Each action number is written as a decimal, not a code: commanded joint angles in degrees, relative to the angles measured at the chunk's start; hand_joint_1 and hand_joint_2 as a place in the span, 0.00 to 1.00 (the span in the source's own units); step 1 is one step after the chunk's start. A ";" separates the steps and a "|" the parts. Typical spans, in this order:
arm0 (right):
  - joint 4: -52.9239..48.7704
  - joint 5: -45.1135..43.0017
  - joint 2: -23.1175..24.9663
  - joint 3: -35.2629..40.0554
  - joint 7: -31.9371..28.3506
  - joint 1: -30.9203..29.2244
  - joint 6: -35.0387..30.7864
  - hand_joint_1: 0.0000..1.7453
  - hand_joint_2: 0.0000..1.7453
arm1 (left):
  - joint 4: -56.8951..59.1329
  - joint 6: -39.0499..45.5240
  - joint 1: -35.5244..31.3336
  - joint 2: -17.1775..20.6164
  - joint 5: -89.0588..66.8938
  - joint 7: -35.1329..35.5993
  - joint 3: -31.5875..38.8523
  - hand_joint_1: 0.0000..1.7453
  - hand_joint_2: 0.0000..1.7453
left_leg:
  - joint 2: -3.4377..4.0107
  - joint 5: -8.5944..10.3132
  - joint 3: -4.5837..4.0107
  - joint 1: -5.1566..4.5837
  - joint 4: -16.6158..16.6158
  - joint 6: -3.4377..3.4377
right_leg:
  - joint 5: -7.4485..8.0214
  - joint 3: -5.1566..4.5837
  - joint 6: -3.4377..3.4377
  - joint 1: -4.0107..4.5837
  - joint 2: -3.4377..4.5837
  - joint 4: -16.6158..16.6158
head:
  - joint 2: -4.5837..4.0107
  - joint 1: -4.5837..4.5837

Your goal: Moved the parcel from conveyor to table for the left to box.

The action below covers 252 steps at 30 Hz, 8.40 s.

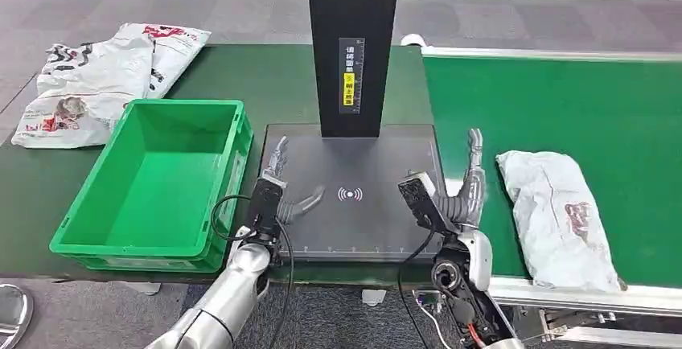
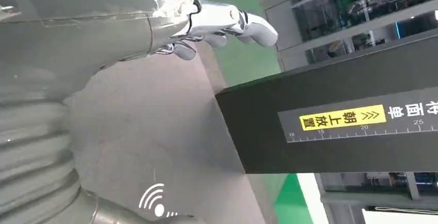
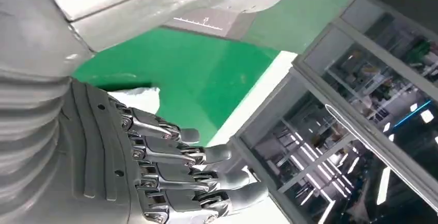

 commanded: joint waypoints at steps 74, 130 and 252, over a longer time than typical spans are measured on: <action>36.88 47.65 -7.76 -26.13 40.34 -5.83 28.70 1.00 1.00 | 7.31 -1.23 -3.99 2.72 7.03 -3.01 -2.60 0.00 1.00 | -0.14 -0.03 0.67 0.00 -0.06 0.16 | -0.02 0.88 0.09 0.00 -0.25 -0.23 | 0.00 0.02; 15.99 20.38 3.89 14.67 18.21 -4.03 15.05 1.00 1.00 | -3.67 2.55 0.65 4.55 -0.65 0.57 6.06 0.00 1.00 | 0.08 -0.06 0.40 0.08 -0.11 0.09 | -0.06 0.48 0.01 0.06 0.01 -0.12 | 0.00 0.02; 4.78 -33.11 1.28 -4.54 -14.54 -1.11 14.09 0.00 1.00 | 1.25 21.66 -4.86 19.41 -74.51 40.49 28.99 1.00 1.00 | 0.48 -0.01 0.71 0.06 -0.29 -0.03 | 0.05 0.54 -0.09 0.04 0.46 -0.14 | 0.02 0.02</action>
